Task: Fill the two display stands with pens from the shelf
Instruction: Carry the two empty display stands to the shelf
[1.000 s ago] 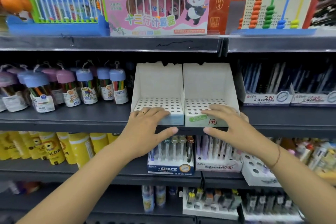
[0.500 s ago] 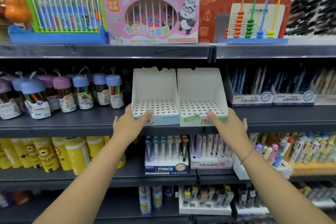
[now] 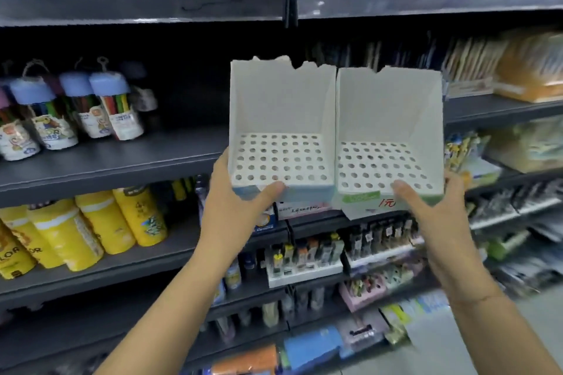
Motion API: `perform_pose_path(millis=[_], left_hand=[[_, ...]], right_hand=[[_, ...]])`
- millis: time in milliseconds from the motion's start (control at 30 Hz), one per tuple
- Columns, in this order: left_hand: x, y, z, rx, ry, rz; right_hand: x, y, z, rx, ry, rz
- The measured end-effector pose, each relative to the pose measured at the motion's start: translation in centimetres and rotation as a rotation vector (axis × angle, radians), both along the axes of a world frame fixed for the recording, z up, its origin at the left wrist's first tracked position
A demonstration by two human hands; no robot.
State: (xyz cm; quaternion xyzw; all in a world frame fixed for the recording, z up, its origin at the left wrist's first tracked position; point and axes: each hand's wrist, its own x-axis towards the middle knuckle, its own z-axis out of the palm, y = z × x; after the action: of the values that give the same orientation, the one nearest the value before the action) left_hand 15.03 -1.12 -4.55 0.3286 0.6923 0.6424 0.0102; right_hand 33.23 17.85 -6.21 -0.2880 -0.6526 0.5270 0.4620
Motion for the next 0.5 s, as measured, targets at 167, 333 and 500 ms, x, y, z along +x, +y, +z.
perform_pose_path(millis=[167,333,500], left_hand=[[5.1,4.6,-3.1,-0.104,-0.073,-0.147],[11.1,10.5,-6.3,-0.224,-0.162,-0.312],[19.1,18.0,-10.3,-0.287,-0.218,-0.464]], right_hand=[[8.1,1.6,-3.6,-0.106,-0.045,-0.170],[16.9,3.7,-7.3,-0.194,-0.077,-0.265],[26.6,6.3,-10.1,-0.252,-0.108,-0.412]])
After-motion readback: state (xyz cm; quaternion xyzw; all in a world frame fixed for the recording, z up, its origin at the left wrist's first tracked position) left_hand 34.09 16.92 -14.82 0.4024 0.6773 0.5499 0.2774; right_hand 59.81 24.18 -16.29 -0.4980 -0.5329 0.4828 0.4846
